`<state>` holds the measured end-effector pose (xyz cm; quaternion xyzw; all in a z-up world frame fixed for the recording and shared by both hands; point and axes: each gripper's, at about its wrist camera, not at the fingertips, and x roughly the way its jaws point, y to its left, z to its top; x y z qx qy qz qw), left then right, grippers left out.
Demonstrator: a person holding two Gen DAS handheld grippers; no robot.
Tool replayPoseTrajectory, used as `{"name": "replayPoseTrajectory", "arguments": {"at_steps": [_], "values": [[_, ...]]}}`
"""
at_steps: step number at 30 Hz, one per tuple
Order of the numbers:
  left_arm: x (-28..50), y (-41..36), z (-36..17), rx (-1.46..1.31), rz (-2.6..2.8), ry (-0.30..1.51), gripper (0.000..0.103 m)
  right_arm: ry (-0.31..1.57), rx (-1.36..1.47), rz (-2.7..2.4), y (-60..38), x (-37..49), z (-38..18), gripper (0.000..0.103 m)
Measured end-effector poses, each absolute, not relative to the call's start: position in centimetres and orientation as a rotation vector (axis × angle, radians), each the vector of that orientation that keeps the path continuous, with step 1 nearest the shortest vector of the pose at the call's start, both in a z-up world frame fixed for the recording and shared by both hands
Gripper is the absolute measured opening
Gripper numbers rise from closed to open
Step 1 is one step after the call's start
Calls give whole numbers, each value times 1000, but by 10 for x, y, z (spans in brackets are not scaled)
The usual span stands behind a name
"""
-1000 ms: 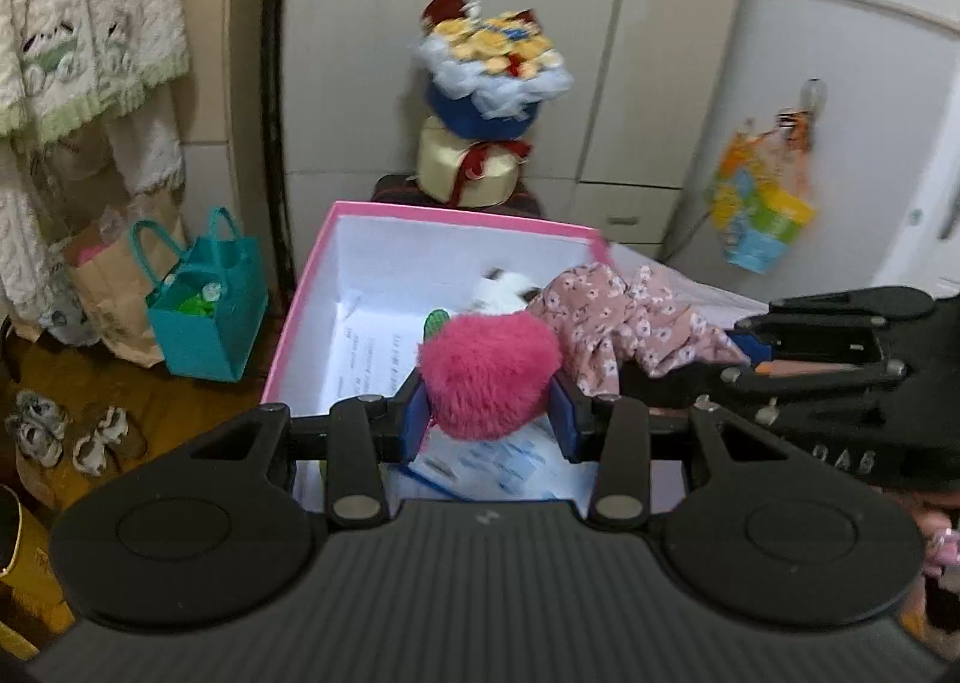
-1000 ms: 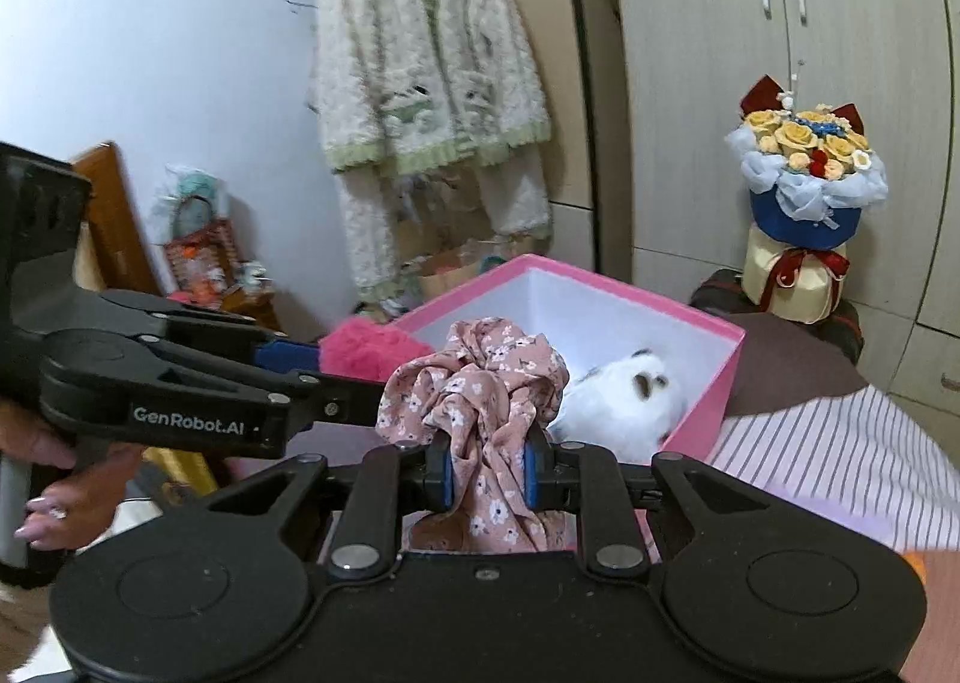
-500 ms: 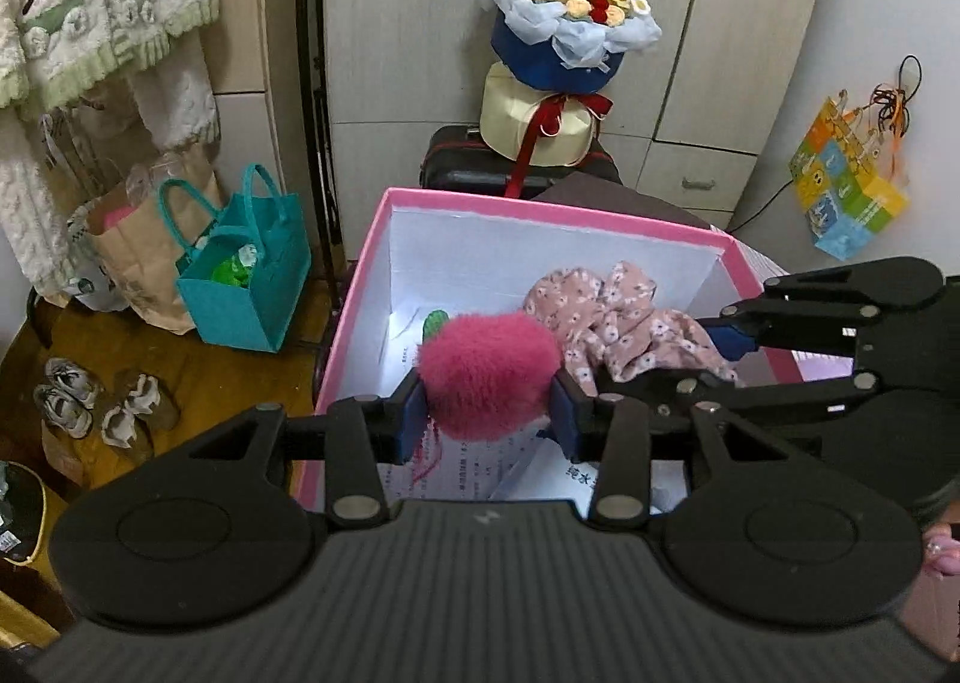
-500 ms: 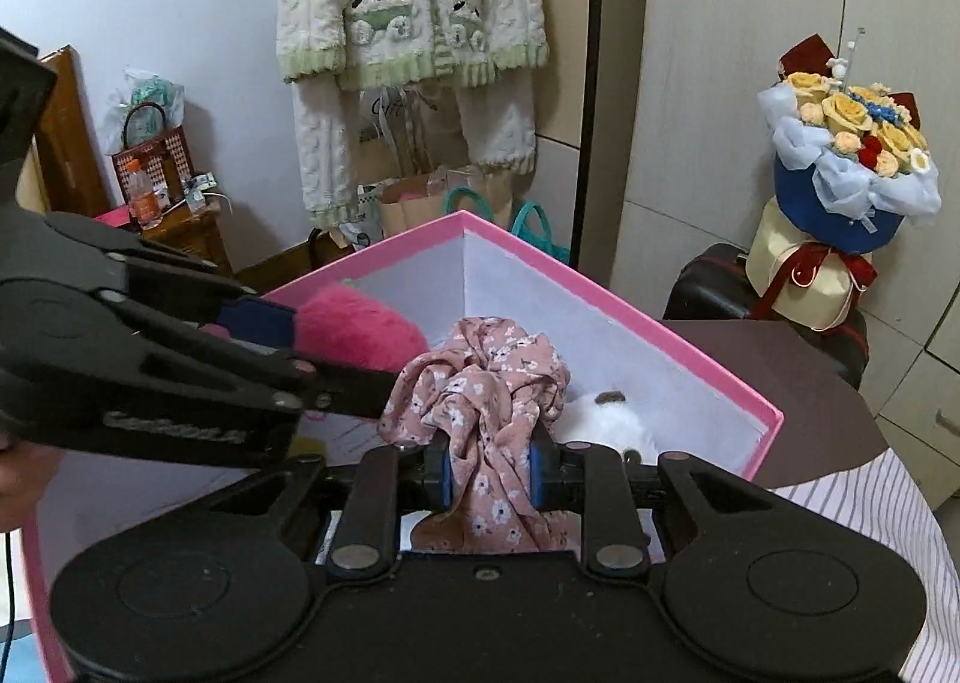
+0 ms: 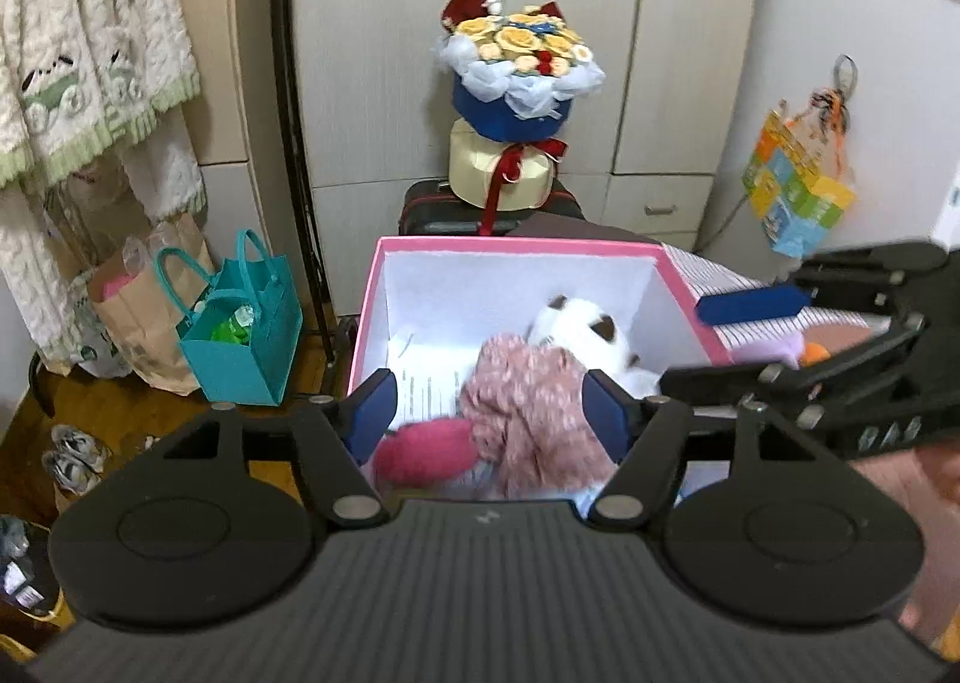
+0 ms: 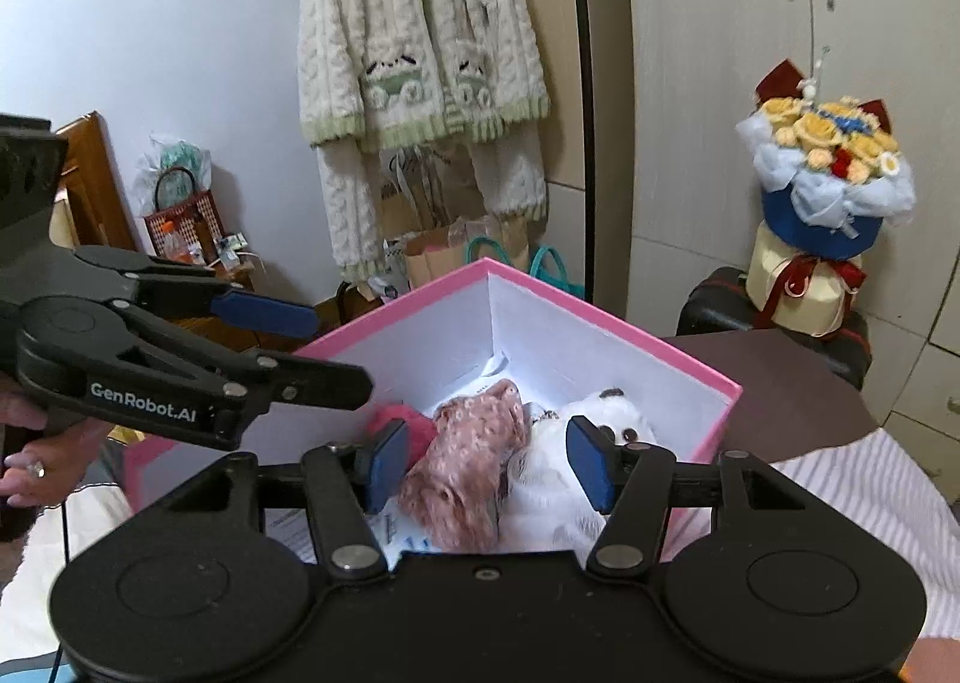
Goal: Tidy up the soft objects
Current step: 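Open the left gripper over the box while the right releases the floral cloth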
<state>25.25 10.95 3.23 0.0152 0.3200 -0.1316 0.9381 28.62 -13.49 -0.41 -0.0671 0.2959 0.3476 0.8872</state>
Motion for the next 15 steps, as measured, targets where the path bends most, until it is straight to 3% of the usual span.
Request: {"name": "replayPoseTrajectory", "arguments": {"at_steps": [15], "values": [[148, 89, 75, 112, -396, 625, 70, 575, -106, 688, -196, 191, 38, 66]]}}
